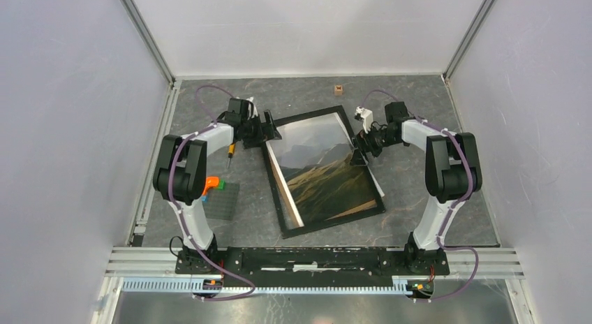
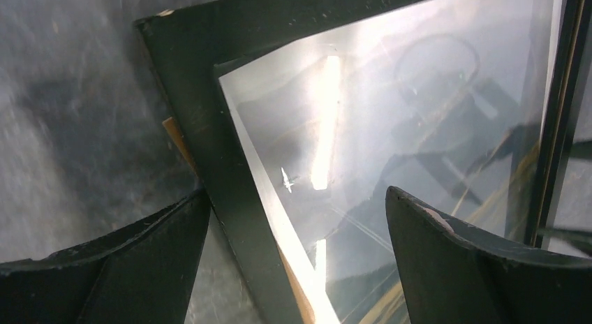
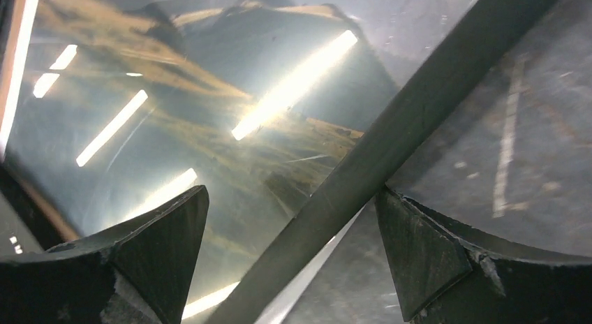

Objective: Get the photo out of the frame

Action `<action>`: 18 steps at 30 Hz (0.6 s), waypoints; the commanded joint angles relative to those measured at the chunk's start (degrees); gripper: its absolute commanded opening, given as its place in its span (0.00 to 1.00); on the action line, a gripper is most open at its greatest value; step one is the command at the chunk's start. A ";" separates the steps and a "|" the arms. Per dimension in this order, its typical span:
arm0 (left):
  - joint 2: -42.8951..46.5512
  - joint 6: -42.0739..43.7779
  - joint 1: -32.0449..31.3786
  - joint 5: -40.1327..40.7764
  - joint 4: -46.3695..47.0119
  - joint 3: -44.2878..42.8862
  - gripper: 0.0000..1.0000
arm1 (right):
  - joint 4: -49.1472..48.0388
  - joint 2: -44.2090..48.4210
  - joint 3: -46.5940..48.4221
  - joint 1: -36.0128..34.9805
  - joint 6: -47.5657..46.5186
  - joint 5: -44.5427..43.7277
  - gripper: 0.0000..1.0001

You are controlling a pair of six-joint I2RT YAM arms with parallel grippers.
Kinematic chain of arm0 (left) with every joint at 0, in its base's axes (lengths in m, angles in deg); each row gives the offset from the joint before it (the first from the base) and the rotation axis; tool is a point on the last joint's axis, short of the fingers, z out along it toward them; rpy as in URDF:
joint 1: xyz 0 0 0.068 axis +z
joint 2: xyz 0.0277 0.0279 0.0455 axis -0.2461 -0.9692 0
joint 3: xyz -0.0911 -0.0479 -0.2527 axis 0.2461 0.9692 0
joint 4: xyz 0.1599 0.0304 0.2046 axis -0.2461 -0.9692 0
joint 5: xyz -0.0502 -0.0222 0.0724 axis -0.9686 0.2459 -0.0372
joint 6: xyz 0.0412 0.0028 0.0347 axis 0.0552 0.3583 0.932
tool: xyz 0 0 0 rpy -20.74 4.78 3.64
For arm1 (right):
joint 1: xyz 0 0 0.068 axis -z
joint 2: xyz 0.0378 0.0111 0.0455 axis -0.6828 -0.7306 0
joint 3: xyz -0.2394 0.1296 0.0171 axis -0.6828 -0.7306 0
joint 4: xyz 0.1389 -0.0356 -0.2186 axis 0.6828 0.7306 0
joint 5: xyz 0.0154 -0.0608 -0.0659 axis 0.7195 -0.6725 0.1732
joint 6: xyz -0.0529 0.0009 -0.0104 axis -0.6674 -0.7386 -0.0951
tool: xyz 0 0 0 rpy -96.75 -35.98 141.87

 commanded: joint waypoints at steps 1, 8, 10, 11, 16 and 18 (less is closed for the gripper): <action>-5.62 4.39 -1.05 -3.34 1.52 -5.06 1.00 | 7.36 -2.21 -12.14 -2.02 6.30 0.55 0.96; -3.56 4.29 -0.07 -2.78 -3.70 -7.12 1.00 | 10.49 2.04 -7.83 2.27 8.36 0.50 0.98; -0.22 3.54 0.64 -0.75 -6.66 -5.49 1.00 | 12.79 4.33 -7.70 4.69 8.14 0.21 0.98; 1.50 3.01 0.98 0.78 -8.41 -4.14 1.00 | 14.09 5.29 -8.19 5.34 7.89 0.04 0.98; 11.30 -0.08 3.03 2.57 -14.45 3.47 1.00 | 18.71 10.69 -16.44 7.49 8.24 -3.29 0.98; 14.36 -1.02 3.35 1.44 -15.92 6.74 1.00 | 17.14 12.42 -19.98 7.75 10.69 -4.20 0.98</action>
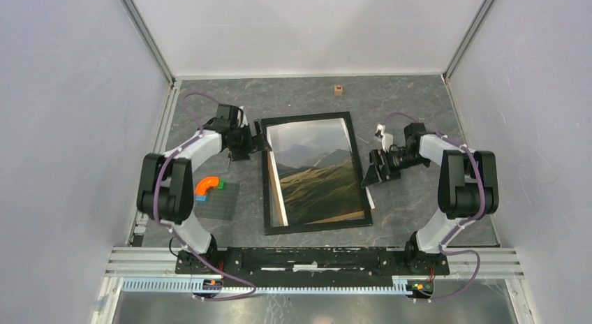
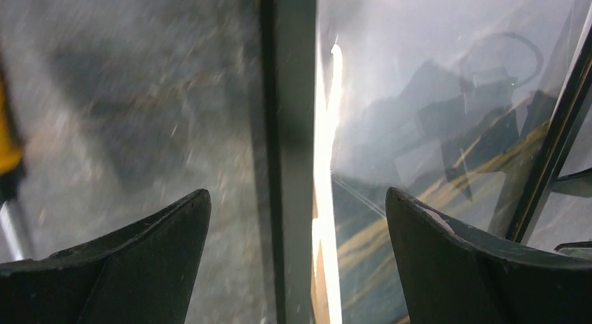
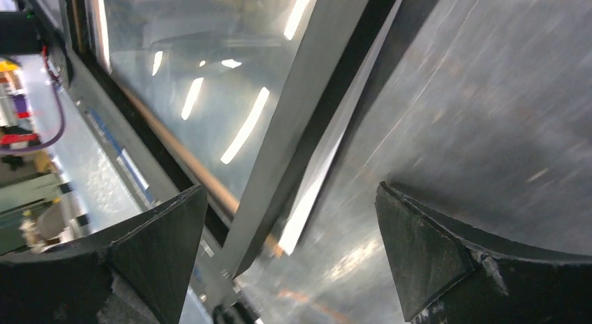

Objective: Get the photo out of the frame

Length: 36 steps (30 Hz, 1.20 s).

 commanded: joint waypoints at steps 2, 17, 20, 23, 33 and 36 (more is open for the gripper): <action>10.30 -4.09 1.27 -0.78 -7.11 7.74 1.00 | 4.76 2.60 -9.24 0.11 3.74 -7.55 0.98; 8.61 -9.33 -1.67 -9.11 3.77 18.86 1.00 | -1.58 -4.67 -17.76 -7.39 7.49 -0.64 0.98; 7.32 -11.29 -3.29 -10.49 6.21 17.04 1.00 | -1.41 -5.32 -16.48 -10.46 7.58 2.38 0.98; 6.92 -13.10 -4.23 -10.63 7.44 15.36 1.00 | -0.38 -6.59 -13.97 -11.33 7.22 3.83 0.98; 13.63 -8.03 -2.36 -1.53 -1.41 13.74 1.00 | 4.63 2.82 -4.12 -6.68 5.62 -1.68 0.98; 14.20 -6.32 -2.33 0.64 -3.38 12.76 1.00 | 5.67 5.01 -2.75 -6.64 5.67 -4.87 0.98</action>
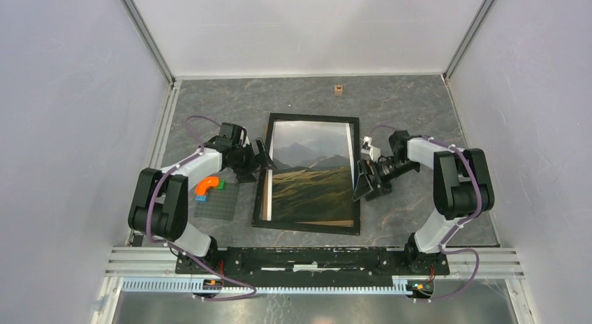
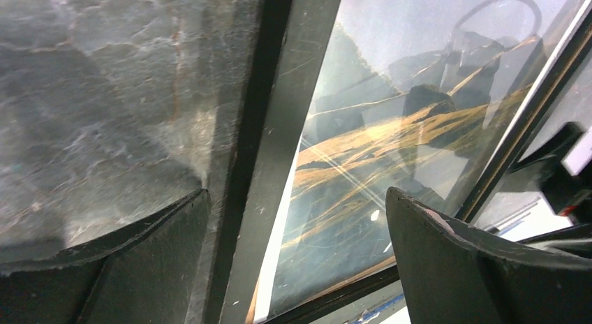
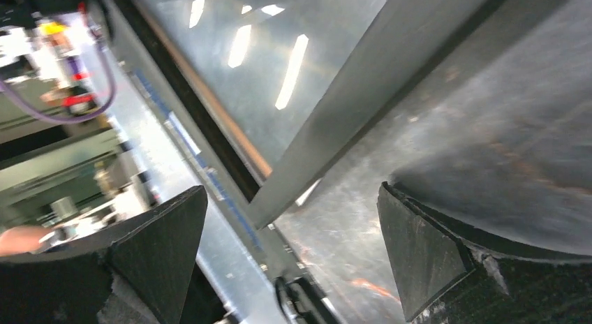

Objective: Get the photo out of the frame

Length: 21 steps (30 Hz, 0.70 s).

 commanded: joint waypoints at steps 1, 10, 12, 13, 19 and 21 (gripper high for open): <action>3.10 4.11 0.36 4.89 -3.53 -2.72 1.00 | -3.44 4.20 3.18 0.46 -1.57 -11.35 0.98; 1.33 10.14 0.31 1.48 -3.69 -2.20 0.93 | -13.18 0.74 0.34 1.18 3.72 -8.39 0.89; 0.59 10.67 0.31 1.18 -3.41 -2.16 0.92 | -15.14 -0.18 -0.15 0.45 5.48 -5.48 0.85; 0.32 10.84 0.29 1.20 -3.17 -2.16 0.92 | -15.89 -0.40 -0.25 -0.13 6.09 -4.33 0.83; -1.63 11.78 0.31 2.44 -3.05 -3.20 0.93 | -20.49 -1.99 1.55 -4.03 9.65 -2.34 0.73; -2.26 11.69 0.39 2.32 -2.97 -3.45 0.95 | -20.74 -2.66 3.14 -4.40 10.31 -2.01 0.72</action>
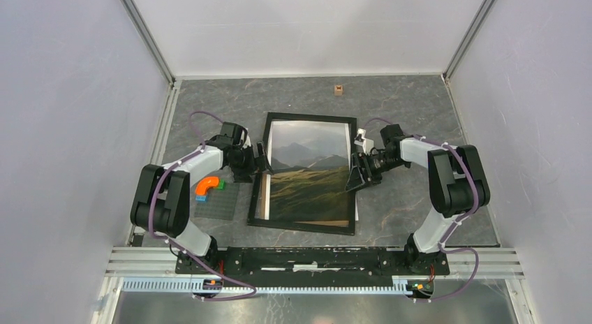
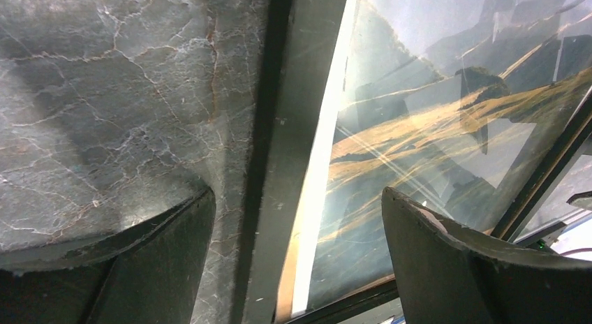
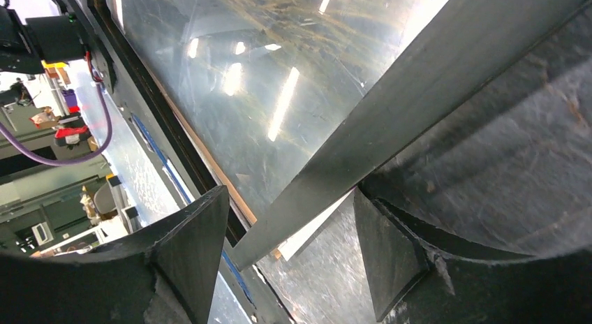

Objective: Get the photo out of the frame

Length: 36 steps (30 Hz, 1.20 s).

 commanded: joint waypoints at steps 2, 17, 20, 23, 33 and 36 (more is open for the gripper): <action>-1.57 2.83 0.47 -0.22 1.35 -2.10 0.96 | -6.26 -2.53 3.03 -1.60 2.72 0.59 0.72; -3.12 2.95 1.28 1.69 0.83 -3.33 0.98 | -4.12 -2.75 1.93 -2.95 0.69 -2.16 0.74; -3.83 1.04 0.87 -3.33 2.49 -2.35 0.93 | -3.37 -2.11 0.41 -1.75 -0.19 -6.41 0.74; -2.72 0.87 0.57 -4.26 1.71 -2.20 0.87 | -0.77 -2.39 0.72 -0.52 -2.71 -8.35 0.69; 0.77 2.05 -0.21 -5.76 1.18 -4.29 0.54 | -4.04 -2.24 5.81 -0.45 -0.13 -6.57 0.49; -1.23 2.20 -0.39 -5.25 1.36 -5.25 0.50 | -4.51 -2.66 8.36 -0.48 0.44 -7.79 0.48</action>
